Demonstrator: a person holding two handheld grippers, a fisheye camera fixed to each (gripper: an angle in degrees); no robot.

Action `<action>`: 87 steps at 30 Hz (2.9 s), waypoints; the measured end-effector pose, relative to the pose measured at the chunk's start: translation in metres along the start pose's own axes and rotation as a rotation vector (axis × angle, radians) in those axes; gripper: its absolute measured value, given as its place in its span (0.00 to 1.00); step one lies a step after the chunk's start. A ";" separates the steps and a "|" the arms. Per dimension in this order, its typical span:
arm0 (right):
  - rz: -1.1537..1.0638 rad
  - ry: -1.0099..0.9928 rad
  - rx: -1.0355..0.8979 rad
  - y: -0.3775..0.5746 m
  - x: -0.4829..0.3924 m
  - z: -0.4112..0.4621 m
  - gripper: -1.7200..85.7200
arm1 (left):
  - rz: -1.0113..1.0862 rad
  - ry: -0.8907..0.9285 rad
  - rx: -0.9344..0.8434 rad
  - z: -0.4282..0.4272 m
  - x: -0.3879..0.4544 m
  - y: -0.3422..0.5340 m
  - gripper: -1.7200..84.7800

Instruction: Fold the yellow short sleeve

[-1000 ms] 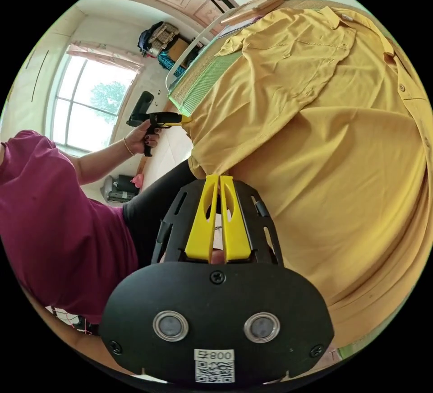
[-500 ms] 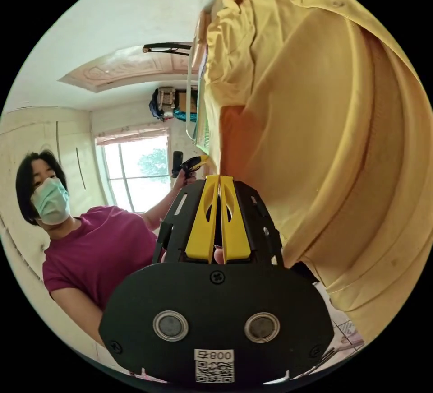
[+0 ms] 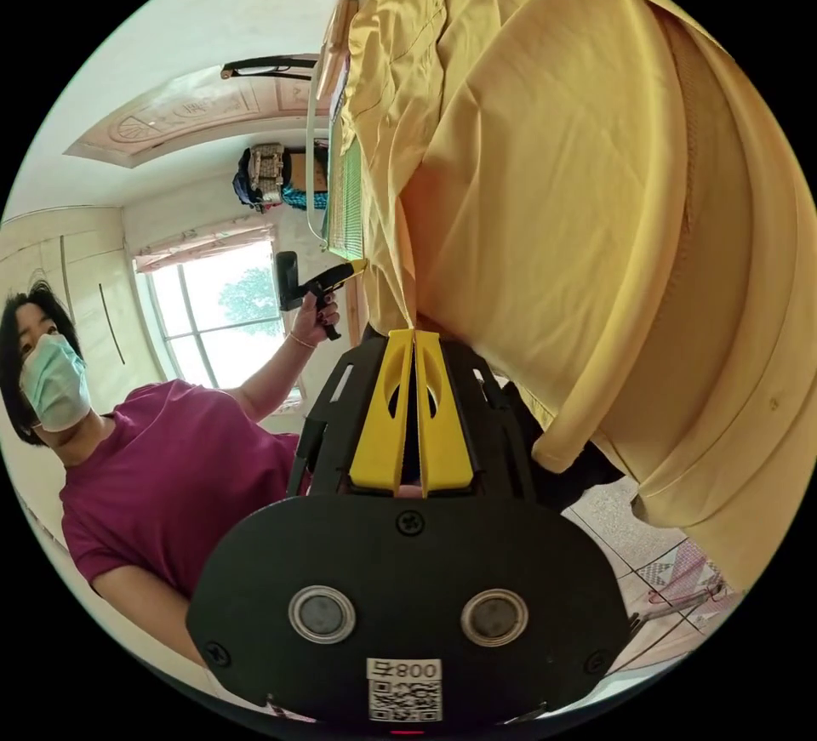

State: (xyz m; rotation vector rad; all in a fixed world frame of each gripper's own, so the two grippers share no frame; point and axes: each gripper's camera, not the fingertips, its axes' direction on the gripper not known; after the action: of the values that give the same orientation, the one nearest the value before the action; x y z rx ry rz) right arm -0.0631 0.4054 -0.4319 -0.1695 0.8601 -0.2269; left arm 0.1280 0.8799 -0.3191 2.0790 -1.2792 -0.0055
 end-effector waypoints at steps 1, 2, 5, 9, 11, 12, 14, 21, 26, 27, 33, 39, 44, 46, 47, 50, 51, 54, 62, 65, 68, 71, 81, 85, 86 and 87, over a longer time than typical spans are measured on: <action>0.006 0.014 0.006 0.001 0.000 -0.003 0.02 | -0.002 -0.027 0.018 -0.004 0.001 0.002 0.03; 0.011 0.018 0.013 0.002 0.000 -0.007 0.02 | -0.006 -0.054 0.023 -0.007 0.002 0.004 0.02; 0.039 0.059 0.013 0.006 0.003 -0.016 0.02 | -0.019 -0.120 0.047 -0.018 0.003 0.007 0.02; 0.038 0.047 0.055 0.006 -0.001 -0.029 0.02 | -0.006 -0.128 0.115 -0.032 0.016 0.005 0.02; -0.013 0.075 0.092 -0.013 -0.017 -0.042 0.02 | 0.049 -0.071 0.148 -0.033 0.030 -0.002 0.02; -0.032 0.098 0.101 -0.022 -0.022 -0.045 0.02 | 0.085 -0.039 0.138 -0.028 0.040 -0.010 0.02; -0.129 0.187 0.132 -0.071 -0.049 -0.054 0.02 | 0.129 -0.036 0.110 -0.016 0.052 -0.023 0.02; -0.344 0.589 0.219 -0.234 -0.125 -0.049 0.02 | 0.156 -0.120 0.024 0.014 0.065 -0.054 0.02; -0.381 0.866 0.245 -0.331 -0.149 -0.040 0.02 | 0.191 -0.151 0.015 0.016 0.074 -0.063 0.02; -0.378 0.894 0.250 -0.338 -0.149 -0.040 0.02 | 0.196 -0.153 0.014 0.016 0.075 -0.065 0.02; -0.328 0.959 0.306 -0.374 -0.142 -0.069 0.02 | 0.207 -0.176 0.027 0.014 0.083 -0.074 0.02; -0.318 0.886 0.303 -0.367 -0.142 -0.087 0.02 | 0.193 -0.185 0.034 0.012 0.090 -0.085 0.02; -0.369 0.758 0.346 -0.312 -0.150 -0.100 0.02 | 0.208 -0.196 0.041 0.011 0.099 -0.095 0.02; -0.408 0.680 0.320 -0.284 -0.152 -0.096 0.02 | 0.184 -0.175 0.043 0.011 0.092 -0.099 0.02; -0.428 0.654 0.294 -0.261 -0.154 -0.089 0.02 | 0.163 -0.157 0.042 0.010 0.090 -0.101 0.02; -0.475 0.583 0.205 -0.190 -0.157 -0.057 0.02 | 0.143 -0.182 0.056 0.005 0.091 -0.104 0.02; -0.477 0.578 0.187 -0.174 -0.157 -0.049 0.02 | 0.146 -0.189 0.053 0.005 0.092 -0.106 0.02; -0.437 0.566 0.144 -0.103 -0.149 -0.016 0.02 | 0.132 -0.165 0.062 0.003 0.090 -0.111 0.02; -0.364 0.566 0.124 -0.045 -0.136 0.011 0.02 | 0.159 -0.153 0.100 -0.005 0.114 -0.129 0.03; -0.377 0.614 0.194 -0.034 -0.146 -0.011 0.03 | 0.250 -0.079 0.140 -0.005 0.141 -0.152 0.05; -0.330 0.701 0.306 -0.016 -0.149 -0.047 0.04 | 0.358 0.044 0.121 0.019 0.174 -0.196 0.08; -0.265 0.821 0.431 0.008 -0.151 -0.088 0.06 | 0.511 0.102 0.088 0.053 0.224 -0.251 0.09; -0.081 1.100 0.506 0.052 -0.128 -0.135 0.10 | 0.664 -0.031 0.049 0.152 0.336 -0.400 0.11; -0.057 1.159 0.513 0.060 -0.123 -0.131 0.10 | 0.685 -0.110 0.063 0.169 0.361 -0.422 0.11; -0.053 1.155 0.510 0.062 -0.121 -0.131 0.10 | 0.688 -0.127 0.064 0.171 0.365 -0.425 0.11; -0.051 1.154 0.507 0.062 -0.120 -0.131 0.10 | 0.694 -0.158 0.053 0.178 0.371 -0.430 0.11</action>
State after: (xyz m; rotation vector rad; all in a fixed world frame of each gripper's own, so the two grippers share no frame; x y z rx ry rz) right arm -0.2313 0.4896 -0.4434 0.4706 1.9012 -0.6059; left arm 0.5963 0.6104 -0.5686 1.5983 -2.0536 0.1765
